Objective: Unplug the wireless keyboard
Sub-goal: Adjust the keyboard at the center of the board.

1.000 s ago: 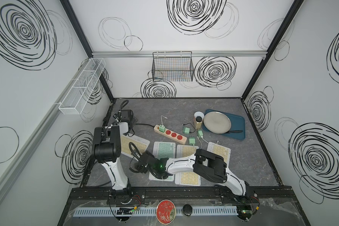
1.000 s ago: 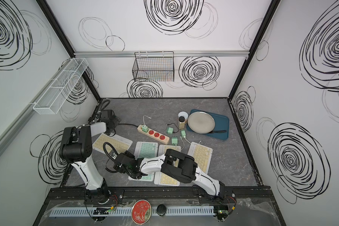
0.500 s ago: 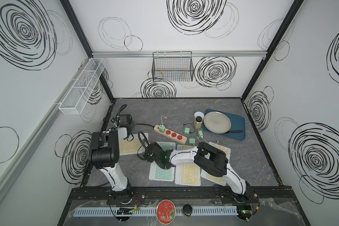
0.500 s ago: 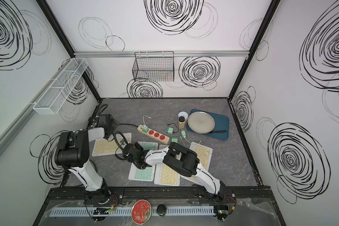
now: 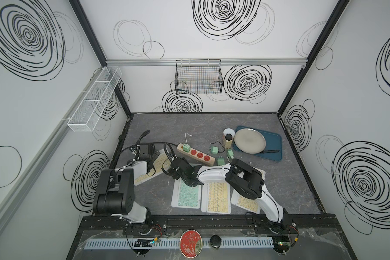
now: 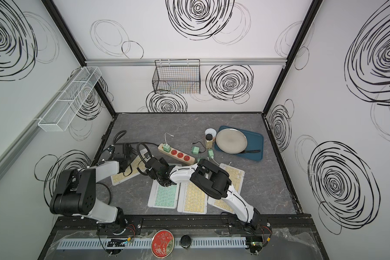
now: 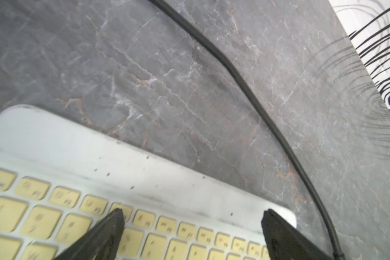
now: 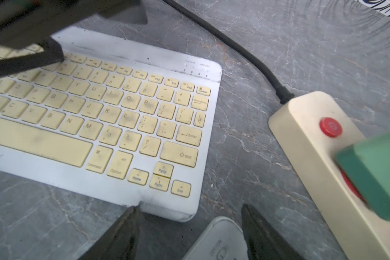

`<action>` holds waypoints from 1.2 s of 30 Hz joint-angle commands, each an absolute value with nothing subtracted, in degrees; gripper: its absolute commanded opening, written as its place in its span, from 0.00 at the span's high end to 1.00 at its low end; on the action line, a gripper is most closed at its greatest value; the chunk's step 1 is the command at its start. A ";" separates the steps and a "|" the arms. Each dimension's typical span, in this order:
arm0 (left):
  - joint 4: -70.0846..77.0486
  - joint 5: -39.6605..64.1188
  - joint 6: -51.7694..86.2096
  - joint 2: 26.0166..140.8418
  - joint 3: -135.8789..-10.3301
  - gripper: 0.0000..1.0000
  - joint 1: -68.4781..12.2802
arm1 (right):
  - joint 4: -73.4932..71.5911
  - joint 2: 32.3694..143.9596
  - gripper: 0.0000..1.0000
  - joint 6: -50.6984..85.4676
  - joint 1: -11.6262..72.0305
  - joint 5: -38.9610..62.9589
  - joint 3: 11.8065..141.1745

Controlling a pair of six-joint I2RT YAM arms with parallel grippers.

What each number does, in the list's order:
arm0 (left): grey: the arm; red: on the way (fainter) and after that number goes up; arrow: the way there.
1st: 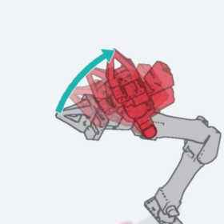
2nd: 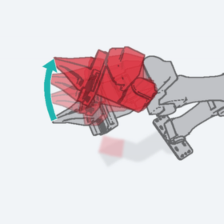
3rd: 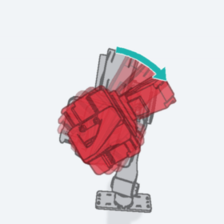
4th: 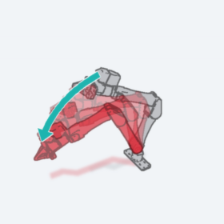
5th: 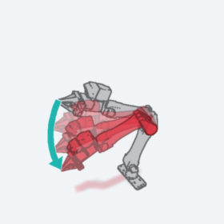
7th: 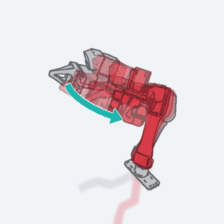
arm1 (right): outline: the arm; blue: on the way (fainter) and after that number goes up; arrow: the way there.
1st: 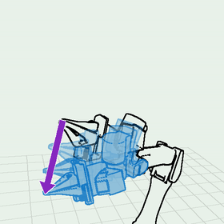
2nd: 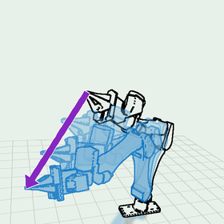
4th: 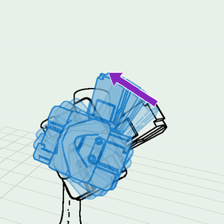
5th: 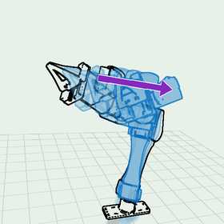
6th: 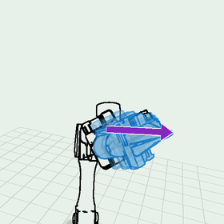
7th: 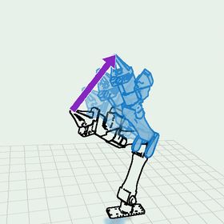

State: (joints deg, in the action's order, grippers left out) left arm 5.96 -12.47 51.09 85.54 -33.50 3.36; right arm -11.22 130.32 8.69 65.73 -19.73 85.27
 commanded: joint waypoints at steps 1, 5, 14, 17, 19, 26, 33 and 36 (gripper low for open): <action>1.97 -12.17 51.23 83.53 -31.60 0.01 1.14 | -9.15 131.57 0.25 11.05 64.61 -17.86 87.84; 0.31 -9.56 49.77 84.17 -32.30 0.01 1.35 | -10.29 130.66 0.25 11.75 64.51 -17.05 87.15; -3.45 -6.70 42.46 90.01 -48.01 0.01 9.68 | -15.33 124.53 0.26 11.88 67.74 -16.13 79.43; -6.39 -9.05 41.28 94.79 -53.94 0.06 9.50 | -17.17 122.79 0.26 12.23 69.89 -15.81 76.96; -6.15 -8.39 41.72 96.20 -54.53 0.30 9.38 | -18.29 121.53 0.26 11.89 71.17 -16.14 75.37; -6.32 -11.83 44.16 98.70 -54.48 0.91 9.23 | -21.41 115.02 0.26 10.73 73.15 -16.56 68.55; -19.02 -18.08 43.42 106.79 -63.27 1.00 9.93 | -23.83 109.61 0.25 13.07 73.78 -15.81 62.01; -20.21 -18.47 42.59 107.75 -63.57 1.00 9.58 | -23.54 109.38 0.25 13.15 74.22 -16.90 62.08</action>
